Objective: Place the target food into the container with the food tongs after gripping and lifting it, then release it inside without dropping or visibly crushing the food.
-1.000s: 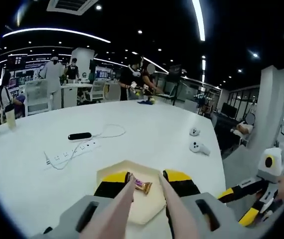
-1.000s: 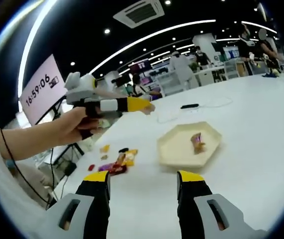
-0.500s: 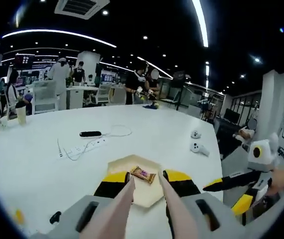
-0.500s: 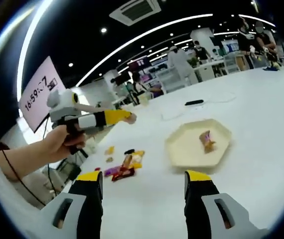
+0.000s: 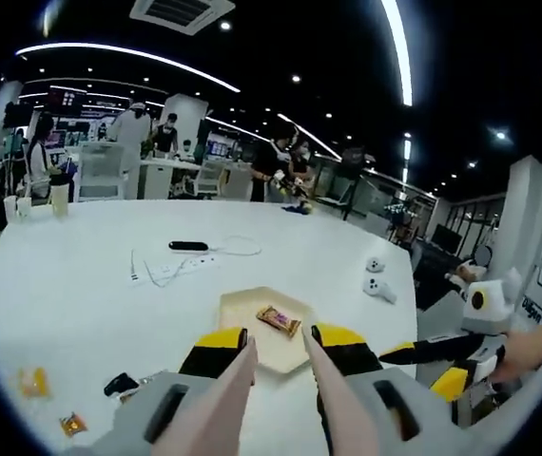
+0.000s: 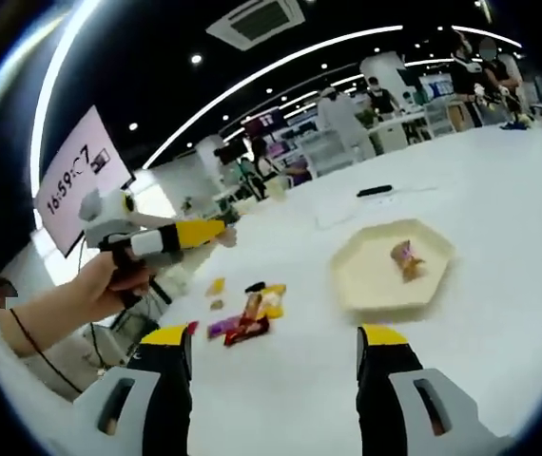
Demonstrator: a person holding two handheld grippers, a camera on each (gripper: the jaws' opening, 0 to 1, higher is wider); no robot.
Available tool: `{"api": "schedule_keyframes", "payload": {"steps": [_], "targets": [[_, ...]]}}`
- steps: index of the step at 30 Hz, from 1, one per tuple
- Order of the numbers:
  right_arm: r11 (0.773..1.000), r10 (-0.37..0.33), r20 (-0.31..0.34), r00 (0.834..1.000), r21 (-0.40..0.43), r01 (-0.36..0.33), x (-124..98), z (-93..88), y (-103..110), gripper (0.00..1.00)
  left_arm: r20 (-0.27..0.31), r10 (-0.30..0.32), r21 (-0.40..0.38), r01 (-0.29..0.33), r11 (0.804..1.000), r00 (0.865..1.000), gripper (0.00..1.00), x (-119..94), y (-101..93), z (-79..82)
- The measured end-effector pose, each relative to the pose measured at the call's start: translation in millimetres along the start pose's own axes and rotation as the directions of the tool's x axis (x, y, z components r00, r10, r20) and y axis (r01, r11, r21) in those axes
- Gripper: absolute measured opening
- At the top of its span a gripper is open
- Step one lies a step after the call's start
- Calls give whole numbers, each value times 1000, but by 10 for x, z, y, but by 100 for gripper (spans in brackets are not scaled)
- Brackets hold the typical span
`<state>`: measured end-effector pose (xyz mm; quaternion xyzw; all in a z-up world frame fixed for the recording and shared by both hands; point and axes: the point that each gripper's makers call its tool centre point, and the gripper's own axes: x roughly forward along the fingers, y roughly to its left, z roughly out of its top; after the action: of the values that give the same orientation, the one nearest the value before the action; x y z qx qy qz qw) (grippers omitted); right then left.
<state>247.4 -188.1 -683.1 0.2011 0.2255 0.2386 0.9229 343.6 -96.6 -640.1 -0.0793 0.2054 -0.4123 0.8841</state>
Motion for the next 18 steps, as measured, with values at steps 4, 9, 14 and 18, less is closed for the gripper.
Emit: {"api": "schedule_keyframes", "payload": {"steps": [4, 9, 14, 18], "targets": [[1000, 8, 24, 1000, -20, -8, 22, 152, 22, 72, 13, 5, 11, -5, 1000, 1000, 26, -81, -23, 19], [998, 8, 28, 1000, -59, -6, 28, 174, 14, 73, -2, 12, 24, -12, 1000, 1000, 26, -87, 40, -49], [999, 19, 11, 1000, -47, -19, 8, 84, 42, 73, 15, 28, 11, -28, 1000, 1000, 26, -181, 50, -16], [998, 21, -3, 1000, -63, -22, 1, 12, 54, 73, 19, 34, 11, -34, 999, 999, 26, -214, 44, -17]]}}
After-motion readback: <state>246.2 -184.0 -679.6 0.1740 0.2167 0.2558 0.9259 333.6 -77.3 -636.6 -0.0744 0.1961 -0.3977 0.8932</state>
